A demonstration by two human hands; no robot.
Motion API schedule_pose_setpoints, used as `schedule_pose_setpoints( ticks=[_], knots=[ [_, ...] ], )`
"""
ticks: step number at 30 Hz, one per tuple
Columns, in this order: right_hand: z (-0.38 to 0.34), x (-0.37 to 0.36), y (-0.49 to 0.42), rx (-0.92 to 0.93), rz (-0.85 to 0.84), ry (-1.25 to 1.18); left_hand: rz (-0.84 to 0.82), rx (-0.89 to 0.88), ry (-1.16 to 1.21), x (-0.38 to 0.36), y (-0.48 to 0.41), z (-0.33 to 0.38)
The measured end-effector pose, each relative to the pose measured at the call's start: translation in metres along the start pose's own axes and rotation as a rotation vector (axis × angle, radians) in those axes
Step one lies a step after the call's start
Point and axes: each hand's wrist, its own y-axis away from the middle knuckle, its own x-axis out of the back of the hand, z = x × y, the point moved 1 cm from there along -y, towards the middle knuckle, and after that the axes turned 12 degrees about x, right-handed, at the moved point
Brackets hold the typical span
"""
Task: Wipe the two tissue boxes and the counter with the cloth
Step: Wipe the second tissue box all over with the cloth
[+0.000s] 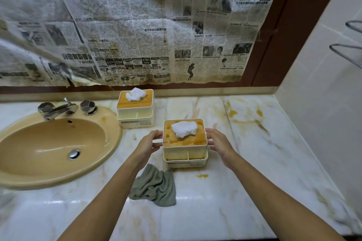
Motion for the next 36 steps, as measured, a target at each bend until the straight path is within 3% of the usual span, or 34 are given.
schedule_pose_setpoints(
  ticks=[7,15,17,21,24,32,34,36],
  knots=[
    [0.011,0.009,0.000,0.065,0.019,0.151,0.034,-0.039,-0.092,0.010,0.005,-0.002],
    [0.004,-0.025,0.044,0.589,-0.037,0.539,0.100,-0.130,-0.232,0.050,0.036,-0.039],
    [0.007,-0.040,0.054,0.632,-0.078,0.564,0.147,-0.171,-0.365,0.062,0.040,-0.054],
    [0.035,-0.076,0.070,0.567,-0.374,0.703,0.160,-0.231,-0.820,0.080,0.037,-0.084],
    [0.066,-0.094,0.076,0.483,-0.493,0.833,0.157,-0.236,-0.947,0.085,0.027,-0.101],
    [0.106,-0.120,0.072,0.315,-0.302,1.014,0.312,-0.359,-1.134,0.070,0.010,-0.115],
    [0.108,-0.119,0.073,0.328,-0.268,1.035,0.270,-0.344,-1.078,0.069,0.012,-0.114],
    [0.107,-0.113,0.075,0.357,-0.265,1.022,0.177,-0.284,-0.860,0.071,0.018,-0.106]
  ],
)
